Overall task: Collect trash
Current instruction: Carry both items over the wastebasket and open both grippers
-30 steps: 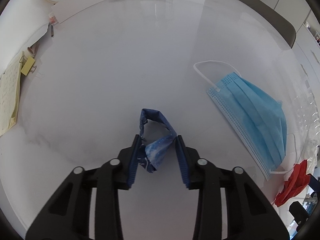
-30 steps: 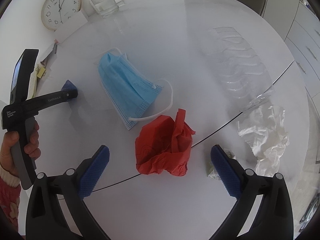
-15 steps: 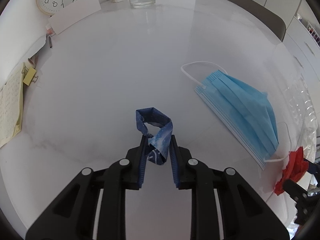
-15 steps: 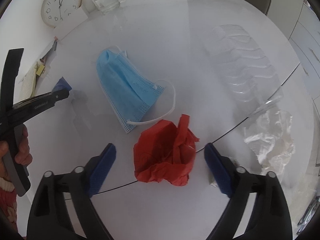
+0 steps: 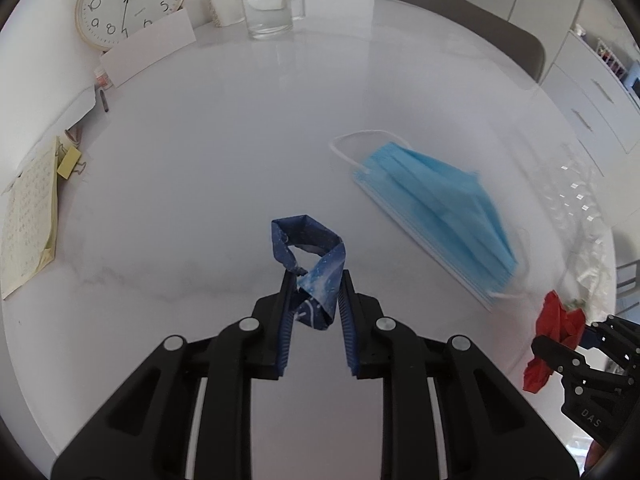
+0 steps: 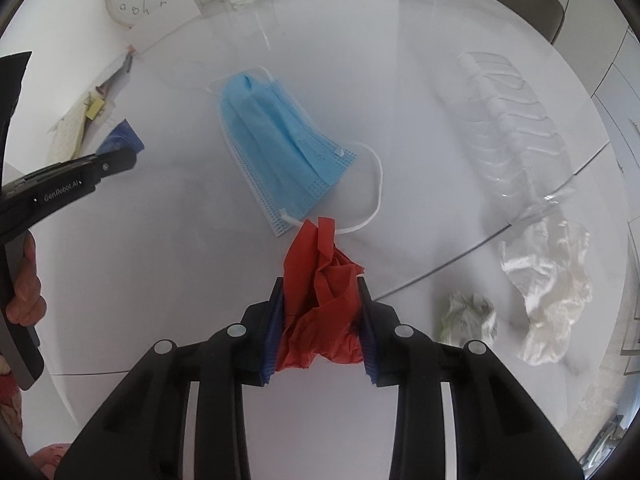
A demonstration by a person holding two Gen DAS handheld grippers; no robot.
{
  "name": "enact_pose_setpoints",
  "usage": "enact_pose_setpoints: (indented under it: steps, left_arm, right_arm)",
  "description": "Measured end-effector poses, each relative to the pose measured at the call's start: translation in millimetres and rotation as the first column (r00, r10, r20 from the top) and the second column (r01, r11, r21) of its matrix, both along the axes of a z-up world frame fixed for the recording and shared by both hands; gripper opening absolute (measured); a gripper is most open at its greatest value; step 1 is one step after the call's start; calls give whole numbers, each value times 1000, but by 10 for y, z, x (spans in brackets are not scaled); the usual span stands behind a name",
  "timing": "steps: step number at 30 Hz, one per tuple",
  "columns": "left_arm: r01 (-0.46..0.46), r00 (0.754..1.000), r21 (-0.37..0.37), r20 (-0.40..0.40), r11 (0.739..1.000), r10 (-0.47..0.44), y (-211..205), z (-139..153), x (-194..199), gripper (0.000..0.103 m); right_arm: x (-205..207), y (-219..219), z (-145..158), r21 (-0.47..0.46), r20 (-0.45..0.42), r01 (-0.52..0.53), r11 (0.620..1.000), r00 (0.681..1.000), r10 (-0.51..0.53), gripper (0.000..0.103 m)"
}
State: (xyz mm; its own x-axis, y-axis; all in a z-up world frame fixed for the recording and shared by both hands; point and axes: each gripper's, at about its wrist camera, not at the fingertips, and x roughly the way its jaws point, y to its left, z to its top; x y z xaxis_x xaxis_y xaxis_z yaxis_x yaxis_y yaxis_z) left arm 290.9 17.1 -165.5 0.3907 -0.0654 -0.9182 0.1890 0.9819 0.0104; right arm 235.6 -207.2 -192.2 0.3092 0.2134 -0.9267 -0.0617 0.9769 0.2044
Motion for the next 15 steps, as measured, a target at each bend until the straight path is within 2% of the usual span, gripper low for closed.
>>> enact_pose_setpoints:
  steps: [8, 15]
  left_arm:
    - [94, 995, -19, 34, 995, -93, -237, 344, -566, 21]
    - [218, 975, -17, 47, 976, -217, -570, 548, -1192, 21]
  right_arm:
    - [-501, -186, 289, 20, 54, 56, 998, 997, -57, 33]
    - [-1217, -464, 515, 44, 97, 168, 985, 980, -172, 33]
